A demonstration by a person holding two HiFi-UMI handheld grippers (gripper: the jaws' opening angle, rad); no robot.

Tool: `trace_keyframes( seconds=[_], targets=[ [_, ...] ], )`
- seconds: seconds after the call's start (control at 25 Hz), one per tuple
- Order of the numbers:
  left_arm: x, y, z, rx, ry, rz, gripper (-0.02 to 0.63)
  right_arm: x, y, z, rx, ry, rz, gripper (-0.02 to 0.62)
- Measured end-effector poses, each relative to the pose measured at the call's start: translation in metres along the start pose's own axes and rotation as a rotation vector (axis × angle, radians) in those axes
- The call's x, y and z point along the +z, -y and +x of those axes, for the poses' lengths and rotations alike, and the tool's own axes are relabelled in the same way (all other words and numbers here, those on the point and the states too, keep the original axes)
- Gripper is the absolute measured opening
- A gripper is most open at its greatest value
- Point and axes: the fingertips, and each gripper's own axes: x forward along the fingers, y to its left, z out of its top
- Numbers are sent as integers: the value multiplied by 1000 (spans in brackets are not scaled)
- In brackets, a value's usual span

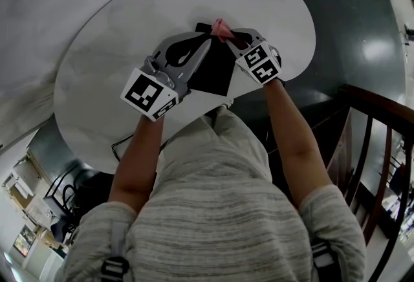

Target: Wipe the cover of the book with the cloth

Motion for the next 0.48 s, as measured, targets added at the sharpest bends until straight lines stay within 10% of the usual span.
trace_keyframes(
  seconds=[0.48],
  targets=[
    [0, -6, -10, 14, 6, 0, 17, -6, -56, -8, 112, 9, -40, 52]
  ],
)
